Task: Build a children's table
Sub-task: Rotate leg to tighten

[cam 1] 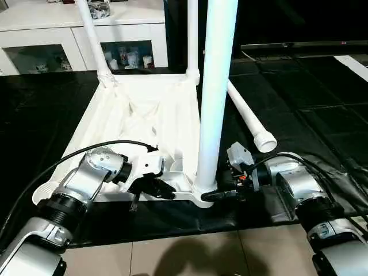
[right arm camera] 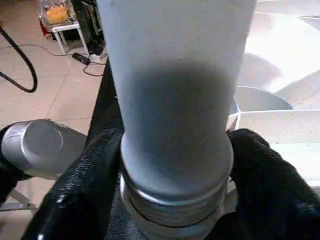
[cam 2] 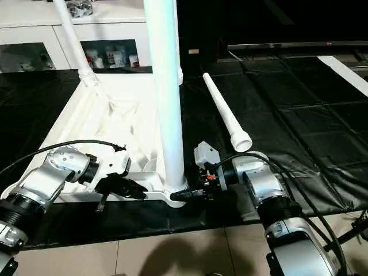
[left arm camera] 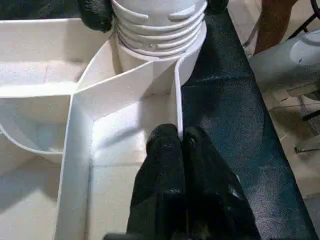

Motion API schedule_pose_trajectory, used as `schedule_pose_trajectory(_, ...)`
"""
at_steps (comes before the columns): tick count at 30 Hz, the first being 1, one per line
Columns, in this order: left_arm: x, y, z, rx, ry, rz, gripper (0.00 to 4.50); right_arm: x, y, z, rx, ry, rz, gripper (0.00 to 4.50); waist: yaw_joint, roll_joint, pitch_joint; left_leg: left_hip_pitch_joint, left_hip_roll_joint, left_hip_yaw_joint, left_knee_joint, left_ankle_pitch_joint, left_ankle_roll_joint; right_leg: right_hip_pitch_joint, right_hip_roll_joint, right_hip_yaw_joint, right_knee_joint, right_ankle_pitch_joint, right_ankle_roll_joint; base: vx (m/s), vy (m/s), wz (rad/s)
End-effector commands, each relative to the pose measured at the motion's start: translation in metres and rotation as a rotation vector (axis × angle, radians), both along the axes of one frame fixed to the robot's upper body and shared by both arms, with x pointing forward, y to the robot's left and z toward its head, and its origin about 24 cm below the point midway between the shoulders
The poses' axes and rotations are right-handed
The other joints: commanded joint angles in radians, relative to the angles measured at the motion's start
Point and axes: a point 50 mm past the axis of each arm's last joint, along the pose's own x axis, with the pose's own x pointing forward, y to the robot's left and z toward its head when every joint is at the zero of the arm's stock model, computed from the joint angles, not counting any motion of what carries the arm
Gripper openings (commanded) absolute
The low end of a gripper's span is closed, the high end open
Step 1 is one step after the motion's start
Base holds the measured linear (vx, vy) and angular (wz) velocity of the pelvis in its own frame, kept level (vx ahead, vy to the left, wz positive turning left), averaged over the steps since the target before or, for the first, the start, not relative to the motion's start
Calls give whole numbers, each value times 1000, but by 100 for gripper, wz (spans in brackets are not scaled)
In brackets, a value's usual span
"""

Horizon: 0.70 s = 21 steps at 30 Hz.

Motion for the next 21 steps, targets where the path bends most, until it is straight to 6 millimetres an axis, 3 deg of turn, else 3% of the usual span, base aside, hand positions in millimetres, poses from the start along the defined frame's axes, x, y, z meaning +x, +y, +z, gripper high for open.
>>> schedule_pose_trajectory(1,-9,-8,-11,54,61,-113,0,5,4,7,15,-11,11,299,-7,-7,-78,-7,-18,25,-67,-157,78,74,-28,34,-56,-275,-213,0,0,0)
schedule_pose_trajectory(9,-4,-13,-12,27,36,-20,0,3,8,4,61,14,-45,275,-7,-8,-77,-6,-18,26,-67,-160,76,74,-27,34,-58,-284,-209,0,0,0)
schedule_pose_trajectory(15,14,-25,-3,-69,-4,197,0,10,20,-6,119,44,-273,273,-16,-9,-63,4,-26,27,-71,-229,45,66,-26,29,-83,-465,-147,0,0,0)
schedule_pose_trajectory(16,17,-29,-1,-105,-2,248,0,13,25,-9,117,40,-340,273,-22,-9,-61,4,-32,23,-71,-249,36,70,-29,20,-95,-562,-100,0,0,0)
schedule_pose_trajectory(21,31,-42,8,-193,-24,485,0,25,53,-14,108,61,-578,272,-66,-10,-60,-8,-41,18,-68,-255,27,74,-25,7,-105,-605,-55,0,0,0)
